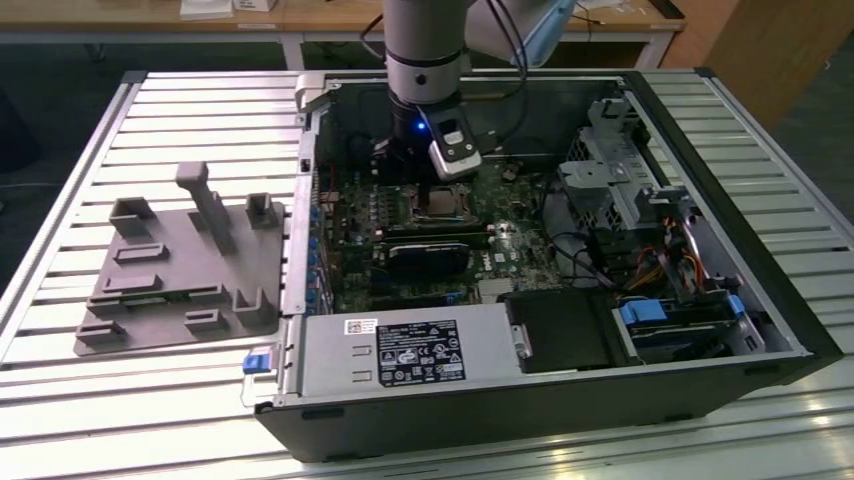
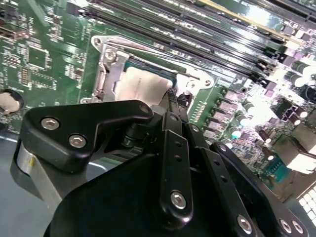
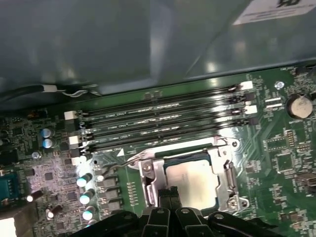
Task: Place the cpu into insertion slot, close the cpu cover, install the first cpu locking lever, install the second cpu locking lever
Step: 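Close the cpu cover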
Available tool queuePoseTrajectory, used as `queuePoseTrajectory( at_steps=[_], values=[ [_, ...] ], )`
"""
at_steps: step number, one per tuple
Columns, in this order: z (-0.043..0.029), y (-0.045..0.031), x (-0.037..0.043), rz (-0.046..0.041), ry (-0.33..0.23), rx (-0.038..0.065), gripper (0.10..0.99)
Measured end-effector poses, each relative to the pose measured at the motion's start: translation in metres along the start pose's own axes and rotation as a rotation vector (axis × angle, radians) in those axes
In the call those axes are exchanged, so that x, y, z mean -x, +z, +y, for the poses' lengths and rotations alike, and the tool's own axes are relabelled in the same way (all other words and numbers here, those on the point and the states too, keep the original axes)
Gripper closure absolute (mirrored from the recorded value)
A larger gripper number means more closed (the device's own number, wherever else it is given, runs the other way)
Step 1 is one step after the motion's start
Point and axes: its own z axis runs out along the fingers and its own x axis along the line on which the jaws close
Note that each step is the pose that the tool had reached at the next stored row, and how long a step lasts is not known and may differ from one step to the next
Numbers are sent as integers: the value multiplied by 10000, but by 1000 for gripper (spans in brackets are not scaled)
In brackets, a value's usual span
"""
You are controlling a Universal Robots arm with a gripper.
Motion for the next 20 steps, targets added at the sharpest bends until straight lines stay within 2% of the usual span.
queuePoseTrajectory(
  at_steps=[13,20],
  values=[
    [-13,101,-61,0,19,-1,984],
    [-14,115,-66,0,19,-1,984]
  ],
)
